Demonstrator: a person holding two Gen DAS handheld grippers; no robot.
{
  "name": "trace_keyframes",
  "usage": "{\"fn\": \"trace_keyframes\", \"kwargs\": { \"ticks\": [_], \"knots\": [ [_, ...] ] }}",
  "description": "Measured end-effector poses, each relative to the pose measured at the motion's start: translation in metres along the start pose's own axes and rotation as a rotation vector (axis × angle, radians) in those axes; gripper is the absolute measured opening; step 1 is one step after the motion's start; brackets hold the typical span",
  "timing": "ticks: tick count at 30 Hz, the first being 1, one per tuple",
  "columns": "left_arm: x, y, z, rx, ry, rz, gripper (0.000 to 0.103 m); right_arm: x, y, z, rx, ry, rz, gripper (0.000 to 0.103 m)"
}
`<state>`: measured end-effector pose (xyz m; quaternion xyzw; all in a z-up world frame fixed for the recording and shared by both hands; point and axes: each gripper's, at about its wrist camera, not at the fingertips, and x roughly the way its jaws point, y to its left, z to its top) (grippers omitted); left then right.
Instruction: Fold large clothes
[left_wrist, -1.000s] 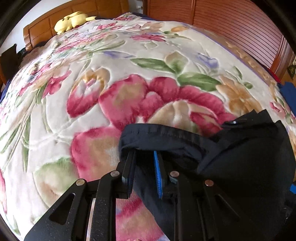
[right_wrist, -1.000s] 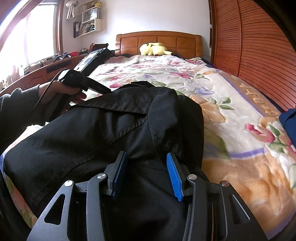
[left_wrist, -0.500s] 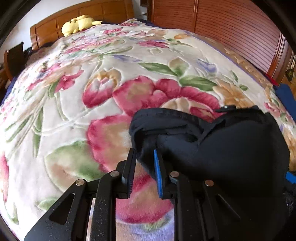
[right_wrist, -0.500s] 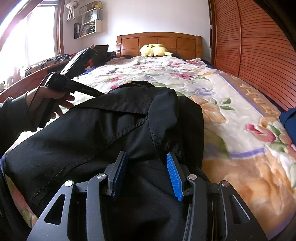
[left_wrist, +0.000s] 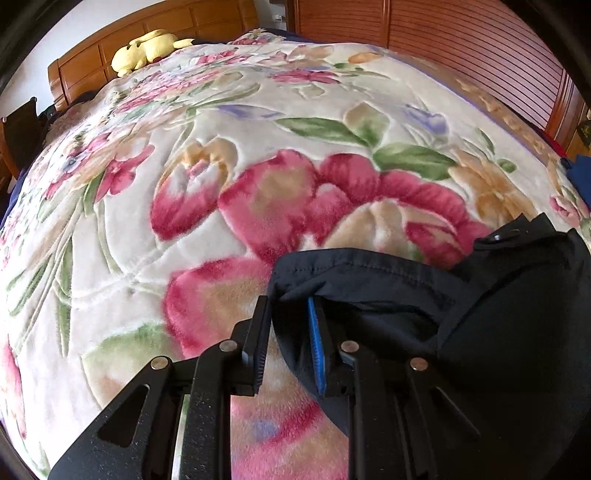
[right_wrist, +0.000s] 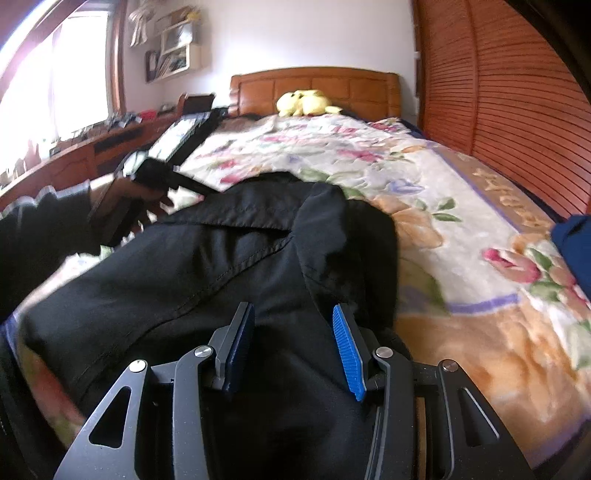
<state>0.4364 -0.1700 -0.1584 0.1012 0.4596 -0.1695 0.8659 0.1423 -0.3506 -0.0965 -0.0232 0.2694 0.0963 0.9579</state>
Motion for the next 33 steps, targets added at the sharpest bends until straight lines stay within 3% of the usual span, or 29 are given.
{"fn": "trace_keyframes", "kwargs": {
  "ticks": [4,12,18,27,29,30,33],
  "knots": [
    [0.001,-0.001,0.0,0.007,0.0,0.0,0.021,-0.032,-0.015,-0.001,0.051,0.012,-0.026,0.046],
    [0.004,-0.002,0.001,0.01,-0.012,-0.006,0.021,-0.075,-0.039,-0.021,0.158,0.146,-0.035,0.046],
    [0.006,0.0,0.001,0.002,-0.018,-0.025,0.022,-0.071,-0.029,-0.031,0.159,0.222,-0.042,0.046],
    [0.007,-0.001,0.003,0.017,-0.013,-0.025,0.021,-0.038,-0.031,-0.036,0.273,0.225,0.035,0.045],
    [0.006,-0.002,0.003,0.02,-0.014,-0.034,0.013,-0.033,-0.025,-0.036,0.253,0.228,0.068,0.031],
    [0.003,-0.003,0.004,0.026,-0.022,-0.032,0.011,-0.031,-0.022,-0.036,0.233,0.23,0.079,0.016],
    [-0.015,-0.011,0.004,0.071,-0.06,0.018,0.006,-0.033,-0.027,-0.036,0.242,0.196,0.095,0.012]
  ]
}}
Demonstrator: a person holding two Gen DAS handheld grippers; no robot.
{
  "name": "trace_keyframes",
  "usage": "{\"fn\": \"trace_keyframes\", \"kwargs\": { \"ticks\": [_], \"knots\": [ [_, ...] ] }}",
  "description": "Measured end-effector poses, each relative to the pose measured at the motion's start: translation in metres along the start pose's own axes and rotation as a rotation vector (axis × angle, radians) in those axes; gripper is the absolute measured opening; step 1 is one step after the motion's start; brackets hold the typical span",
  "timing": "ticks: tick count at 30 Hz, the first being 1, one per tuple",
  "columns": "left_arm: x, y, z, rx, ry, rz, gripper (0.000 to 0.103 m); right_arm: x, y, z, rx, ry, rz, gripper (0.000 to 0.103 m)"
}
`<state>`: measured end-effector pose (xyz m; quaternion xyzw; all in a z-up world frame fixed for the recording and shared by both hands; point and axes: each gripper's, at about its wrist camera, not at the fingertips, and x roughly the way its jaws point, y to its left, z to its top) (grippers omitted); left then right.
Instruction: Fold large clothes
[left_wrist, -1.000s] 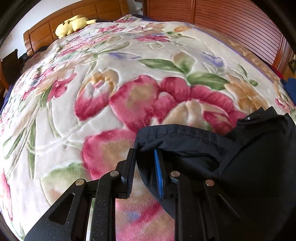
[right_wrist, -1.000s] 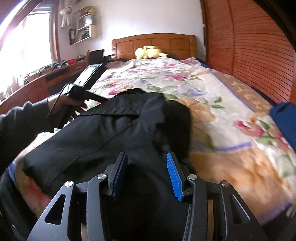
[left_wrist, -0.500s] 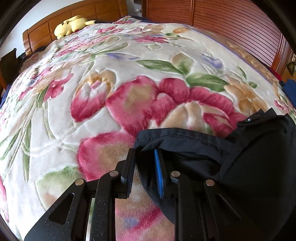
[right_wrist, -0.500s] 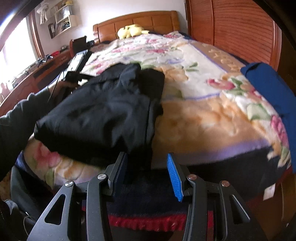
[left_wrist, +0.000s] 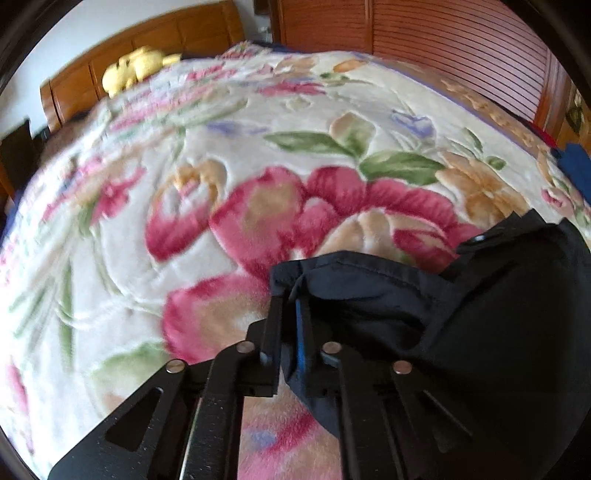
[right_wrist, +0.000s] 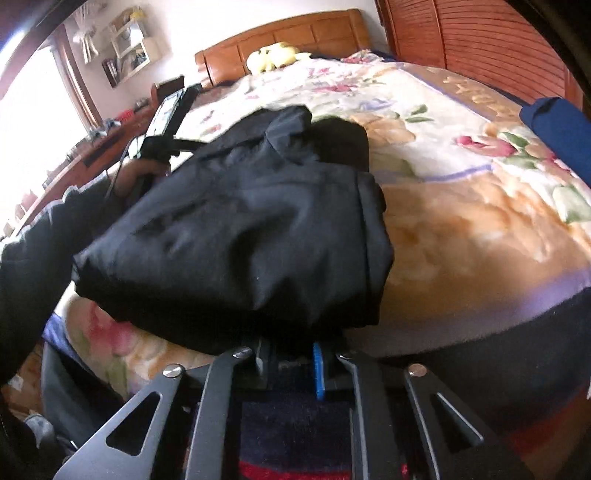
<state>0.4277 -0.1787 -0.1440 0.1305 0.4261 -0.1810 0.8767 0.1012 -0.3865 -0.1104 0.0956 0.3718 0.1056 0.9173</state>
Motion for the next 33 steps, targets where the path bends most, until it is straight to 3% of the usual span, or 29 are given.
{"fn": "trace_keyframes", "kwargs": {
  "ticks": [4,14,21,33],
  "knots": [
    [-0.042,-0.003,0.012,-0.006,-0.078,0.011,0.004,-0.022,-0.009,0.008,0.012,-0.101,0.03,0.01],
    [-0.131,-0.054,0.056,0.065,-0.209,-0.02,0.004,-0.066,-0.039,0.045,-0.05,-0.256,-0.055,0.008],
    [-0.158,-0.132,0.104,0.107,-0.286,-0.091,0.004,-0.125,-0.1,0.074,-0.072,-0.341,-0.149,0.008],
    [-0.183,-0.299,0.205,0.207,-0.372,-0.213,0.004,-0.246,-0.199,0.092,-0.104,-0.458,-0.464,0.008]
  ]
}}
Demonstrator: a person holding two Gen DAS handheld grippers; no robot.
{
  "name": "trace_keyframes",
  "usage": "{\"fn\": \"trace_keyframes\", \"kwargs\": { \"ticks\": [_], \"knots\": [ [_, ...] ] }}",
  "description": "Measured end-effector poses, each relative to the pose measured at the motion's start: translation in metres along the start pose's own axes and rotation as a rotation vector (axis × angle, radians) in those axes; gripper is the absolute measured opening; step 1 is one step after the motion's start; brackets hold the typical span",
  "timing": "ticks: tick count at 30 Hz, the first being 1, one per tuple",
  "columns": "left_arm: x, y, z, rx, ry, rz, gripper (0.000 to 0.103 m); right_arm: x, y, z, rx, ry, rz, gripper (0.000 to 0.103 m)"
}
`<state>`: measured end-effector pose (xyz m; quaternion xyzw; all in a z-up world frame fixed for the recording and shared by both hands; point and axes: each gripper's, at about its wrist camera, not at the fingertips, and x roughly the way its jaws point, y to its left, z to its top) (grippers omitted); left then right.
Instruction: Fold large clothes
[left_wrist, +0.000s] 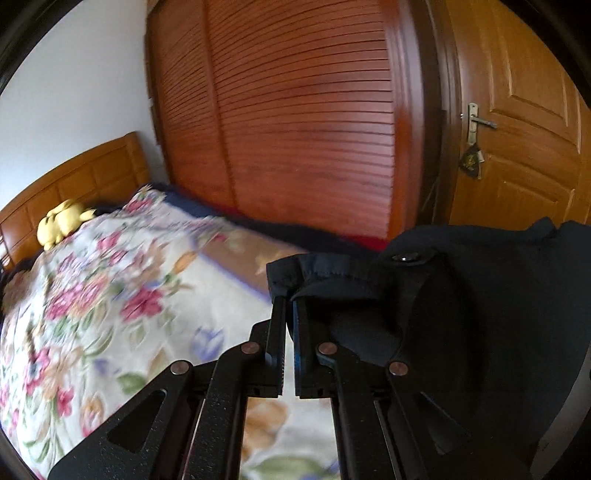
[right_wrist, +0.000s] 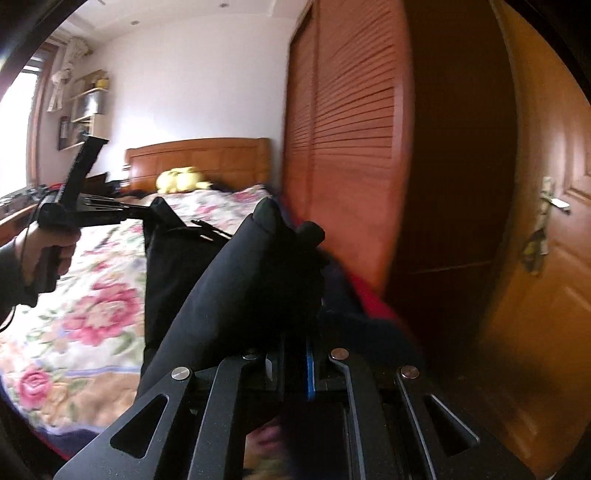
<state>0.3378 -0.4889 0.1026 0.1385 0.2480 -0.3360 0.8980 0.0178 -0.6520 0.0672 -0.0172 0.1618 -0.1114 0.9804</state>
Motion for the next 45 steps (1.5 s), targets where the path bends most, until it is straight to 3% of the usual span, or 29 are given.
{"fn": "trace_keyframes", "kwargs": {
  "ticks": [7,13,15,18,23,29,33,35,38,43,45],
  "knots": [
    [0.049,-0.076,0.05,0.01,-0.009,-0.061,0.004,-0.007,-0.066,-0.014,0.06,0.018,-0.146,0.008],
    [0.09,-0.114,0.033,0.019,0.056,-0.106,0.004,0.0,-0.094,-0.048,0.147,0.121,-0.217,0.008],
    [0.096,-0.118,0.019,0.035,0.086,-0.108,0.004,0.015,-0.104,-0.06,0.182,0.193,-0.238,0.008],
    [0.086,-0.124,0.003,0.091,0.101,-0.125,0.004,0.024,-0.105,-0.07,0.185,0.234,-0.276,0.01],
    [0.057,-0.13,-0.014,0.171,0.104,-0.156,0.007,0.019,-0.089,-0.069,0.197,0.224,-0.29,0.018],
    [0.023,-0.127,-0.037,0.14,0.077,-0.211,0.012,-0.028,-0.063,-0.069,0.171,0.142,-0.387,0.043],
    [0.001,-0.122,-0.051,0.087,0.05,-0.206,0.012,-0.048,-0.053,-0.047,0.172,0.056,-0.347,0.058],
    [-0.011,-0.121,-0.057,0.074,0.035,-0.198,0.012,-0.045,-0.045,-0.042,0.179,0.047,-0.289,0.061],
    [-0.024,-0.118,-0.066,0.069,0.023,-0.174,0.012,-0.021,-0.035,-0.044,0.175,0.099,-0.224,0.061],
    [-0.035,-0.109,-0.08,0.043,0.041,-0.155,0.012,0.029,-0.052,-0.082,0.245,0.264,-0.224,0.061],
    [-0.039,-0.109,-0.086,0.046,0.039,-0.161,0.012,0.04,-0.056,-0.097,0.255,0.293,-0.243,0.061]
  ]
}}
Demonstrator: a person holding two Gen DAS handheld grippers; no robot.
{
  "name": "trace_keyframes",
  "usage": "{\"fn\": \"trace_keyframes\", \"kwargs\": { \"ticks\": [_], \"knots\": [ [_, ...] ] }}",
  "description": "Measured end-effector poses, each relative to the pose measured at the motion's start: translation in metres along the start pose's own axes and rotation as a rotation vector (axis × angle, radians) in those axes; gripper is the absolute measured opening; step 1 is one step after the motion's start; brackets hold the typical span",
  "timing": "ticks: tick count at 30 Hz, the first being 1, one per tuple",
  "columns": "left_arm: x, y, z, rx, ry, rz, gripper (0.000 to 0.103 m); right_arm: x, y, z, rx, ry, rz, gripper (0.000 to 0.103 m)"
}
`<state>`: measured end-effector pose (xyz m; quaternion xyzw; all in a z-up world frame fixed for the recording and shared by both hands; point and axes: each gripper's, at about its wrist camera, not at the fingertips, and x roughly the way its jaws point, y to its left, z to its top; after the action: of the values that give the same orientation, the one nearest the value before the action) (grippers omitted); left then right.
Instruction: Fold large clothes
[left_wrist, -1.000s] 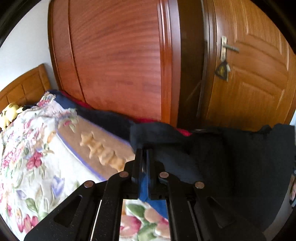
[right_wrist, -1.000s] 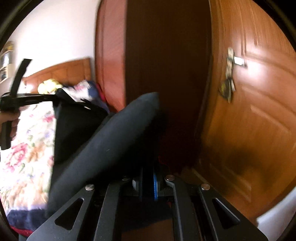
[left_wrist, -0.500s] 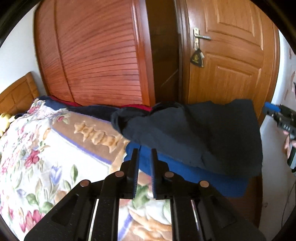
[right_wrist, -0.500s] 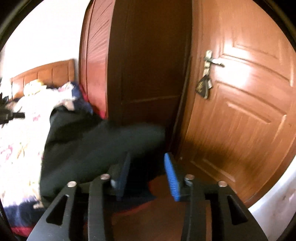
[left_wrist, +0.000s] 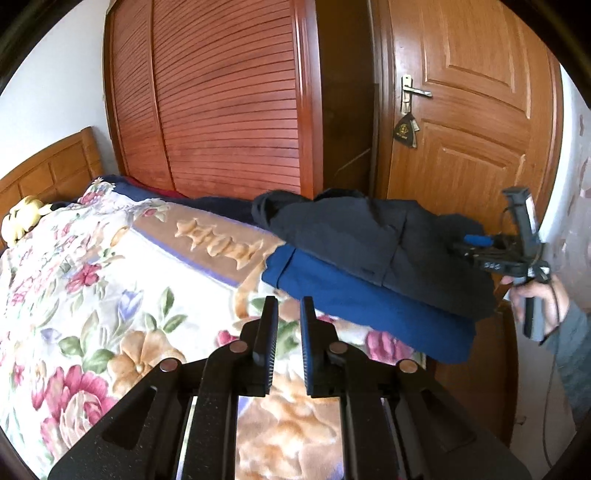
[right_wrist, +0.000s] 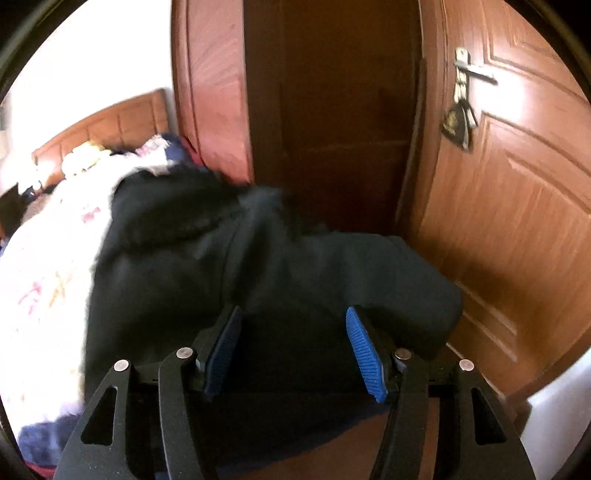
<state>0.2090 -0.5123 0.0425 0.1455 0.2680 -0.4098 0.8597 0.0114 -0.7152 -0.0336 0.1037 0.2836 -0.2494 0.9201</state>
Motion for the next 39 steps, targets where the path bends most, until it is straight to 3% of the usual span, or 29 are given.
{"fn": "trace_keyframes", "kwargs": {
  "ticks": [5,10,17,27,33,39],
  "knots": [
    [-0.002,-0.006,-0.013,0.03,-0.006,0.005,0.012,0.001,-0.012,-0.01,0.042,0.008,-0.013,0.062],
    [-0.007,-0.015,-0.024,0.043,-0.016,0.007,0.012,-0.028,0.014,-0.003,0.027,-0.023,-0.074,0.062],
    [-0.027,-0.019,-0.046,0.011,-0.023,-0.024,0.012,-0.062,0.063,-0.017,-0.071,-0.059,-0.017,0.062],
    [-0.048,0.008,-0.095,-0.051,0.038,0.046,0.012,-0.104,0.132,-0.046,-0.112,-0.107,0.1,0.063],
    [-0.073,0.028,-0.127,-0.058,0.047,0.11,0.012,-0.114,0.173,-0.065,-0.139,-0.091,0.15,0.066],
    [-0.112,0.06,-0.164,-0.15,0.026,0.196,0.012,-0.12,0.226,-0.08,-0.175,-0.079,0.231,0.067]
  ]
}}
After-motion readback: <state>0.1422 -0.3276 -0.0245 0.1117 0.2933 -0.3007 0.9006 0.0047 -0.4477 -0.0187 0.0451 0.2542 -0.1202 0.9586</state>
